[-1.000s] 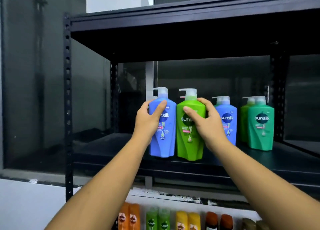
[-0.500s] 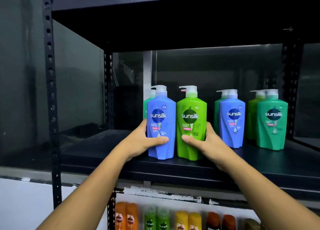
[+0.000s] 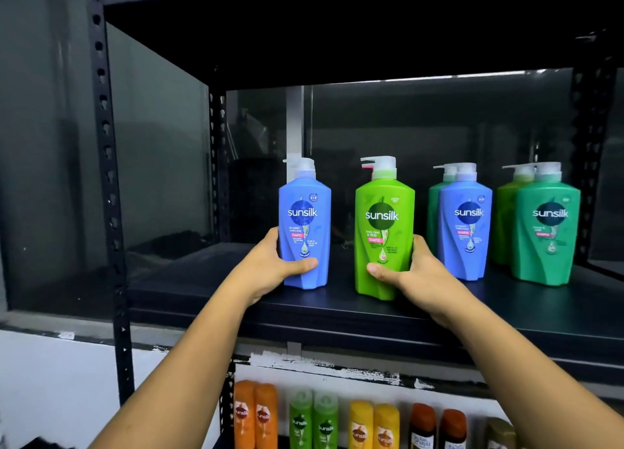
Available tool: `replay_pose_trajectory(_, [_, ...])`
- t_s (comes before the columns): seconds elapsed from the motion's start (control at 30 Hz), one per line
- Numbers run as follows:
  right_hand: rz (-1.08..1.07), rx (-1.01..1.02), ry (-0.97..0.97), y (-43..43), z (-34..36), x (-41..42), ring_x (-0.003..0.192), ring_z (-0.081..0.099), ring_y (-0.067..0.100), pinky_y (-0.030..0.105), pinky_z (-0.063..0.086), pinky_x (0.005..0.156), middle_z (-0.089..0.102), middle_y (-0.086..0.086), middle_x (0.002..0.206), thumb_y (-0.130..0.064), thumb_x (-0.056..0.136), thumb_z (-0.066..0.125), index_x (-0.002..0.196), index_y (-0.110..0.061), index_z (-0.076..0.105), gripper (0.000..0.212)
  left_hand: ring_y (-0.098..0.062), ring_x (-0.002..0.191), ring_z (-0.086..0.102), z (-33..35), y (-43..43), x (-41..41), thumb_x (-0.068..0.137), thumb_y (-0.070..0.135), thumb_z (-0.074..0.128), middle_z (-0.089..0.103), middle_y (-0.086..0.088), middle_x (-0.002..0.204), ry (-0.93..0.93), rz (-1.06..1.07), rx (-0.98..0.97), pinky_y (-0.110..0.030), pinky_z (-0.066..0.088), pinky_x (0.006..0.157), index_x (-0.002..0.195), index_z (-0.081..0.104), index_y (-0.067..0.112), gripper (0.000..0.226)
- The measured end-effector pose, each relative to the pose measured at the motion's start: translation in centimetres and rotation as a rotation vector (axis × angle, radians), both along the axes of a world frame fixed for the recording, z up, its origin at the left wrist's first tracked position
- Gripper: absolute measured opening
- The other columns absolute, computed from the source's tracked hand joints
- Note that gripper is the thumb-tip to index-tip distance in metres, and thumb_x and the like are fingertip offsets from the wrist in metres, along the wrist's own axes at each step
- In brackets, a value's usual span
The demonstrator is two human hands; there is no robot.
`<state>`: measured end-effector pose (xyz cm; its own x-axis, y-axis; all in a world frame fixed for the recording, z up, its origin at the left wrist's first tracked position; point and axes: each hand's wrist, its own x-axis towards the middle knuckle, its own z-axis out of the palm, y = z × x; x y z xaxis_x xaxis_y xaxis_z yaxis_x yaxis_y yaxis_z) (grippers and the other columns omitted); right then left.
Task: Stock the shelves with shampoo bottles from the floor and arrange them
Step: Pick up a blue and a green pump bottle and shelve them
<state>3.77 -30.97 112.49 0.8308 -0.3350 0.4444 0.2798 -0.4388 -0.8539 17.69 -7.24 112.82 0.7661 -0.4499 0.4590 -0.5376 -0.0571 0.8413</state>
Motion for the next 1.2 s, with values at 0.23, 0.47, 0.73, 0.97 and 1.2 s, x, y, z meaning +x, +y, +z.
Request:
replay_pose_trajectory(0.23, [-0.117,-0.054,0.011,0.26,-0.01,-0.5,0.092,0.06,0.0,0.022,0.045,0.08,0.063,-0.013,0.105,-0.022,0.078,0.085,0.132,-0.025,0.04,0.07,-0.006,0.103,0.071,-0.02,0.05,0.15,0.073,0.029,0.092,0.072,0.01,0.118,0.032,0.078,0.005,-0.038,0.057,0.098,0.134,0.052,0.027,0.073])
replay_pose_trajectory(0.47, [-0.115,-0.023,0.059,-0.14,-0.04,-0.38,0.101,0.065,0.014,0.033,0.051,0.094,0.068,-0.005,0.112,-0.017,0.076,0.087,0.131,-0.021,0.043,0.071,-0.007,0.105,0.07,0.05,-0.14,0.0,0.075,0.027,0.091,0.07,0.011,0.118,0.036,0.108,0.0,-0.038,0.057,0.098,0.139,0.047,0.028,0.078])
replay_pose_trajectory(0.73, [-0.137,-0.04,0.056,-0.16,-0.09,-0.37,0.102,0.065,0.015,0.033,0.05,0.095,0.068,-0.005,0.113,-0.019,0.076,0.087,0.13,-0.022,0.045,0.069,-0.008,0.103,0.07,0.14,-0.03,-0.22,0.077,0.022,0.089,0.07,0.009,0.116,0.061,0.123,-0.027,-0.036,0.058,0.095,0.139,0.047,0.027,0.075])
replay_pose_trajectory(0.97, [-0.146,-0.04,0.05,-0.12,-0.08,-0.39,0.097,0.065,0.009,0.028,0.051,0.087,0.068,-0.007,0.11,-0.019,0.075,0.088,0.127,-0.022,0.046,0.067,-0.008,0.105,0.069,0.18,0.0,-0.35,0.078,0.021,0.088,0.069,0.009,0.116,0.063,0.136,-0.026,-0.036,0.057,0.096,0.141,0.045,0.026,0.076])
replay_pose_trajectory(1.2, [-0.155,-0.033,0.06,-0.1,-0.03,-0.48,0.097,0.066,0.008,0.027,0.05,0.086,0.068,-0.009,0.109,-0.02,0.073,0.089,0.13,-0.019,0.048,0.07,-0.009,0.105,0.069,0.2,0.05,-0.53,0.079,0.02,0.087,0.068,0.008,0.116,0.05,0.155,-0.012,-0.034,0.057,0.094,0.142,0.044,0.026,0.077])
